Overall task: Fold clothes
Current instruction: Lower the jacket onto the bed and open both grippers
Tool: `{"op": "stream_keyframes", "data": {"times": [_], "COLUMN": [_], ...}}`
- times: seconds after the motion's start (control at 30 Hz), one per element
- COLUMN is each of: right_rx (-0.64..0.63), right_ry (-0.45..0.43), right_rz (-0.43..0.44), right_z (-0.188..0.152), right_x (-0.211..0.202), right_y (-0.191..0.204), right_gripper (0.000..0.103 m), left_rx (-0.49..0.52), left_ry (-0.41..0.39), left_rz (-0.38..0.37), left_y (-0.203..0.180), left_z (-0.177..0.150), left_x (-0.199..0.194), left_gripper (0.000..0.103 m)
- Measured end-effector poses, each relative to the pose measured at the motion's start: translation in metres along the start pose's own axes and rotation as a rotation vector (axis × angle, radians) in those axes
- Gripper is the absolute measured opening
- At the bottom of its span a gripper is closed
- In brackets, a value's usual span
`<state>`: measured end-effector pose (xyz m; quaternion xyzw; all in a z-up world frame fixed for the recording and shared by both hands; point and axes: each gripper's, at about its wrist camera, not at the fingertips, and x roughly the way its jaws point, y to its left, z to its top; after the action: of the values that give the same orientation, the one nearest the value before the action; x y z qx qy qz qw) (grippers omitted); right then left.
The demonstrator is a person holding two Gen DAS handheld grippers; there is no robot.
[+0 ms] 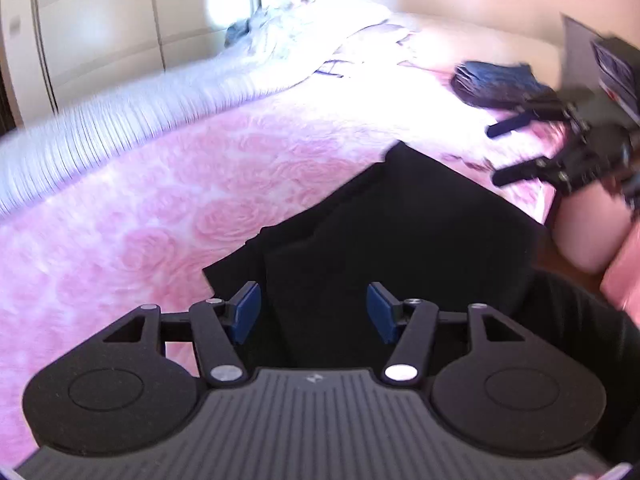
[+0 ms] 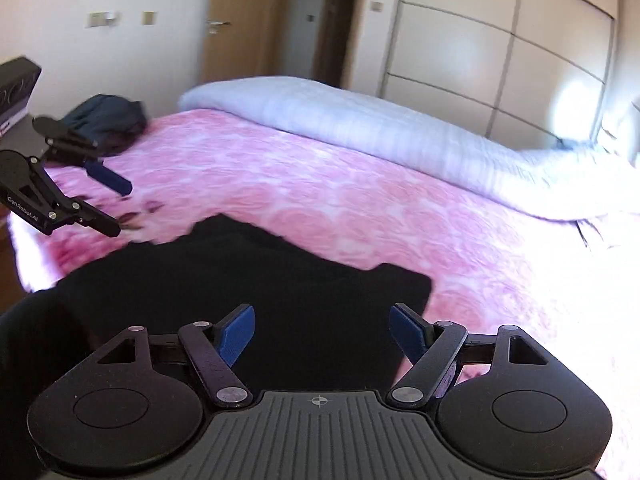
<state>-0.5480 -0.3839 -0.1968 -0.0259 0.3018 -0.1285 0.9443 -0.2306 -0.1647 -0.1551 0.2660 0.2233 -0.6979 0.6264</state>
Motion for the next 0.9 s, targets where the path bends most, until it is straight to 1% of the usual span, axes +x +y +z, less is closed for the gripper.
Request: {"op": "stream_keyframes", "data": {"times": [0.07,0.1,0.17,0.2,0.23,0.3,0.33,0.37,0.4,0.43,0.47,0.5,0.53,0.6,0.63,0.67,0.7,0.73,0.8,0.87,0.9], "right_rx": [0.05,0.075,0.138,0.167,0.192,0.239,0.256,0.276,0.295,0.314,0.334,0.353,0.358,0.355,0.361,0.367,0.374,0.385,0.381,0.393,0.4], "right_ry": [0.017,0.026,0.05,0.057,0.062,0.074,0.076,0.079,0.081,0.092,0.103,0.114,0.114,0.062,0.024,-0.015,-0.051,-0.058,-0.001,0.058,0.067], "right_rz": [0.01,0.015,0.022,0.026,0.031,0.042,0.048,0.059,0.07,0.09,0.11,0.13,0.146,0.139,0.143,0.147,0.151,0.159,0.16,0.157,0.16], "right_z": [0.004,0.005,0.002,0.006,0.009,0.012,0.013,0.011,0.01,0.008,0.005,0.003,0.0,0.002,0.004,0.007,0.009,0.008,0.001,-0.008,-0.01], "right_x": [0.023,0.034,0.055,0.062,0.072,0.083,0.088,0.093,0.098,0.105,0.111,0.118,0.116,0.106,0.101,0.096,0.092,0.095,0.114,0.132,0.135], "right_y": [-0.023,-0.034,-0.057,-0.067,-0.077,-0.095,-0.102,-0.109,-0.116,-0.119,-0.122,-0.124,-0.123,-0.124,-0.127,-0.13,-0.133,-0.136,-0.138,-0.14,-0.141], "right_gripper": [0.078,0.078,0.077,0.077,0.077,0.077,0.077,0.076,0.073,0.06,0.043,0.033,0.018,0.005,0.005,0.005,0.005,0.005,0.005,0.007,0.008], "left_rx": [-0.072,-0.104,-0.154,-0.173,-0.19,-0.177,-0.166,-0.155,-0.152,-0.154,-0.151,-0.139,-0.131,-0.155,-0.166,-0.166,-0.167,-0.169,-0.171,-0.174,-0.176], "left_ry": [0.028,0.054,0.111,0.141,0.167,0.172,0.173,0.171,0.169,0.159,0.138,0.099,0.055,-0.095,-0.14,-0.153,-0.135,-0.114,-0.017,0.059,0.056], "left_rz": [-0.017,-0.026,-0.046,-0.056,-0.067,-0.102,-0.113,-0.118,-0.131,-0.142,-0.144,-0.128,-0.112,-0.083,-0.064,-0.04,-0.034,-0.027,-0.01,-0.002,-0.003], "left_y": [0.02,0.029,0.044,0.049,0.054,0.058,0.059,0.06,0.06,0.062,0.063,0.062,0.062,0.066,0.068,0.068,0.069,0.069,0.068,0.068,0.068], "left_z": [0.011,0.016,0.017,0.015,0.012,0.009,0.007,0.006,0.006,0.005,0.004,0.004,0.004,0.007,0.008,0.009,0.006,0.004,-0.006,-0.016,-0.018], "left_x": [0.036,0.054,0.083,0.095,0.106,0.116,0.12,0.121,0.118,0.116,0.111,0.103,0.095,0.066,0.056,0.053,0.059,0.066,0.094,0.119,0.122], "left_gripper": [0.053,0.052,0.042,0.039,0.036,0.036,0.034,0.019,0.007,0.0,0.0,0.0,0.0,0.0,0.0,0.0,0.0,0.0,0.001,0.002,0.002]}}
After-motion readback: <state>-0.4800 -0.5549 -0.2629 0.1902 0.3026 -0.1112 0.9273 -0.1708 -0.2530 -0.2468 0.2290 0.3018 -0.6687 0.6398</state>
